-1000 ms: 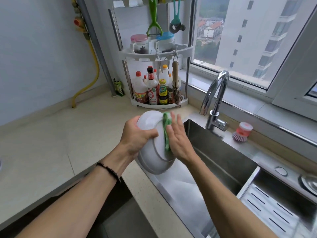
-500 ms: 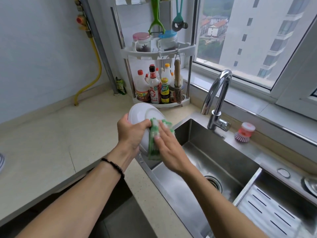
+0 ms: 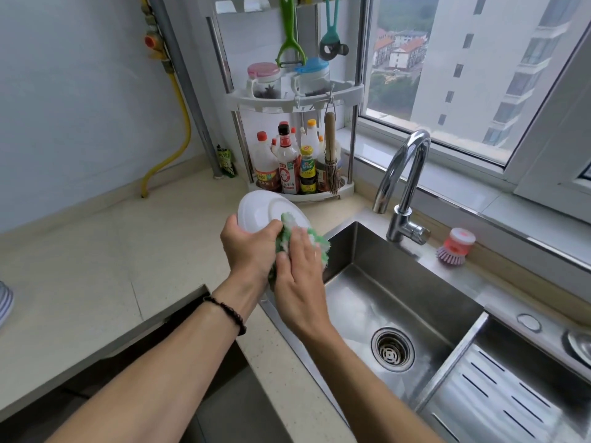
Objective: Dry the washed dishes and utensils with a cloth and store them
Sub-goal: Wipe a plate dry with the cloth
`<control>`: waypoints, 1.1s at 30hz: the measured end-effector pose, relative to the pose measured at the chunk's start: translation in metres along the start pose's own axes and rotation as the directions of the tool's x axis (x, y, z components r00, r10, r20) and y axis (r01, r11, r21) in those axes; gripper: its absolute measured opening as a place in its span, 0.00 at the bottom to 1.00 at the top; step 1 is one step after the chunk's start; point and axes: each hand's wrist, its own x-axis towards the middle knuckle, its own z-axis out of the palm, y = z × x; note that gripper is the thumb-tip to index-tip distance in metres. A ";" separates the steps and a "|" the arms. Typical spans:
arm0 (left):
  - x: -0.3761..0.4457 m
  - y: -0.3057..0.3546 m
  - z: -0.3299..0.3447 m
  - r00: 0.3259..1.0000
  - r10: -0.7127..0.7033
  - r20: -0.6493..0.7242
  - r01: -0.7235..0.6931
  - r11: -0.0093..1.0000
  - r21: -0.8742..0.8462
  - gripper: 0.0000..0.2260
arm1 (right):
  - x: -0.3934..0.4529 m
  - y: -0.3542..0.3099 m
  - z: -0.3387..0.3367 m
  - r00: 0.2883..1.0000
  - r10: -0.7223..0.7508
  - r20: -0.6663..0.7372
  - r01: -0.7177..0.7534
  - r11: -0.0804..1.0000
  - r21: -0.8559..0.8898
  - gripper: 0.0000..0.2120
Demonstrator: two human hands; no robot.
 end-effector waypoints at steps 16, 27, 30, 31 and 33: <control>-0.002 0.001 -0.088 0.883 0.062 0.466 -0.201 0.946 0.254 0.20 | 0.056 0.010 -0.018 0.962 -0.016 0.272 -0.059 0.962 0.265 0.22; -0.001 -0.021 -0.180 0.929 0.072 0.364 -0.209 0.911 0.354 0.21 | 0.003 -0.032 0.077 0.902 -0.233 0.363 0.153 0.960 0.234 0.17; -0.001 -0.022 -0.222 0.914 0.131 0.384 -0.258 0.918 0.300 0.20 | -0.026 -0.057 0.114 0.840 -0.409 0.356 0.384 0.912 0.143 0.19; -0.003 -0.022 -0.238 0.907 0.147 0.394 -0.288 0.900 0.328 0.21 | -0.031 -0.062 0.124 0.841 -0.401 0.364 0.366 0.916 0.165 0.18; -0.007 -0.019 -0.277 0.896 0.154 0.417 -0.345 0.832 0.434 0.19 | -0.038 -0.077 0.145 0.904 -0.208 0.373 0.116 0.960 0.254 0.17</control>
